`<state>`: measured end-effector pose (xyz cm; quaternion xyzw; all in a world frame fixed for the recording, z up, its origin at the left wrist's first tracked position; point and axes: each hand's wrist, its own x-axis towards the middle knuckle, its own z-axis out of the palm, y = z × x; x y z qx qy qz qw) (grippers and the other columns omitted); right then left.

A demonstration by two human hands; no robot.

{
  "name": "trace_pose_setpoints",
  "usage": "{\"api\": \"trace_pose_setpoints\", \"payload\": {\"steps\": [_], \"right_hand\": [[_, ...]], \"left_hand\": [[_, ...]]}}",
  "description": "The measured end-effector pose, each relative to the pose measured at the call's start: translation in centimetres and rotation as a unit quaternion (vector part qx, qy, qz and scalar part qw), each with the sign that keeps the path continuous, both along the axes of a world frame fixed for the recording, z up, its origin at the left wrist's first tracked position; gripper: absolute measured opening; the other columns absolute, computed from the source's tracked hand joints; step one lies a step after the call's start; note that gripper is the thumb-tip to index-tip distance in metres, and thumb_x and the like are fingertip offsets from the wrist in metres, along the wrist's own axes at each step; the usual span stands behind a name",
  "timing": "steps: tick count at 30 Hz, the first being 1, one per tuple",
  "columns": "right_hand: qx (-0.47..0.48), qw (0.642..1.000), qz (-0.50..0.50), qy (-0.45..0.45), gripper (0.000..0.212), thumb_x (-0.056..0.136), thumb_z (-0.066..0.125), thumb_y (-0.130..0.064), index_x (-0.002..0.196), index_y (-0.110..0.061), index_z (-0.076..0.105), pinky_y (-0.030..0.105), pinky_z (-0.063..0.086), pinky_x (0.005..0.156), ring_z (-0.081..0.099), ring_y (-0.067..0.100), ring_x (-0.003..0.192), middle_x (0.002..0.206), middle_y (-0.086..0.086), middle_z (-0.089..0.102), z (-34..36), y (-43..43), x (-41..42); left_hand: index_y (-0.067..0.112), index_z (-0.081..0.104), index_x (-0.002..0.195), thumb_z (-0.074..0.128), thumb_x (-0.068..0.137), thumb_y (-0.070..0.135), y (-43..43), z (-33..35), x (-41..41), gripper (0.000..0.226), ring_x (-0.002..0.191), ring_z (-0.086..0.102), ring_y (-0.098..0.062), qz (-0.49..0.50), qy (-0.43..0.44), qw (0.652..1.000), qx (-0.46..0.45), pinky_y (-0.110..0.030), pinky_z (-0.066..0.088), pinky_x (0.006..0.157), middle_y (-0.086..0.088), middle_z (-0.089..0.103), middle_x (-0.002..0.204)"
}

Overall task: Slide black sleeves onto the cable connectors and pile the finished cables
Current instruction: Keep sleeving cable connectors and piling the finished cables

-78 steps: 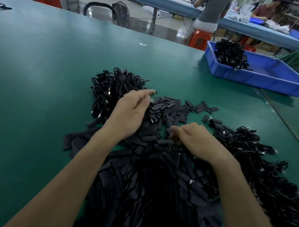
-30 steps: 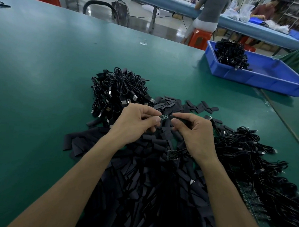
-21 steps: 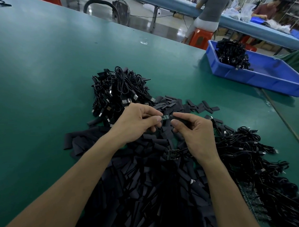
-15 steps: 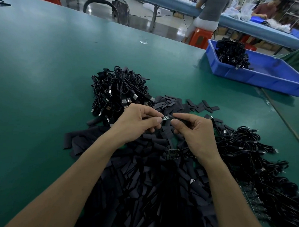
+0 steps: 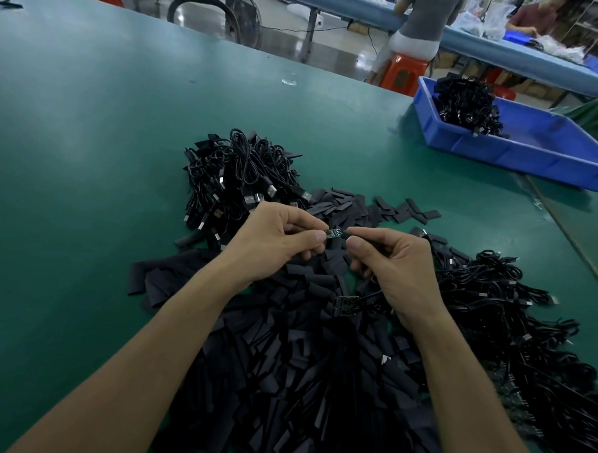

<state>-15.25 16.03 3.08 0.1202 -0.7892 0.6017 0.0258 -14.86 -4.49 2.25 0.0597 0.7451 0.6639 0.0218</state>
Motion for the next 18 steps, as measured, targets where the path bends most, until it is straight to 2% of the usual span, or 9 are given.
{"api": "trace_pose_setpoints", "payload": {"steps": [12, 18], "right_hand": [[0.028, 0.999, -0.018, 0.009, 0.027, 0.081, 0.081, -0.014, 0.106, -0.02, 0.075, 0.014, 0.051, 0.062, 0.067, 0.007, 0.059, 0.075, -0.008, 0.076, -0.12, -0.37, -0.03], [0.036, 0.999, 0.005, -0.001, 0.025, 0.08, 0.082, -0.019, 0.103, -0.026, 0.075, 0.014, 0.051, 0.063, 0.068, 0.008, 0.061, 0.077, -0.007, 0.076, 0.19, -0.09, -0.21]], "left_hand": [[0.016, 0.073, 0.094, 0.069, 0.094, 0.013, -0.01, -0.07, 0.08, 0.005, 0.06, 0.066, -0.006, -0.012, -0.014, 1.0, 0.004, -0.011, 0.047, 0.056, 0.0, 0.076, 0.075], [0.017, 0.075, 0.098, 0.07, 0.093, 0.013, -0.51, 0.13, -0.08, 0.008, 0.066, 0.067, -0.006, -0.036, -0.029, 0.999, 0.008, -0.011, 0.049, 0.062, -0.003, 0.077, 0.078]]}}
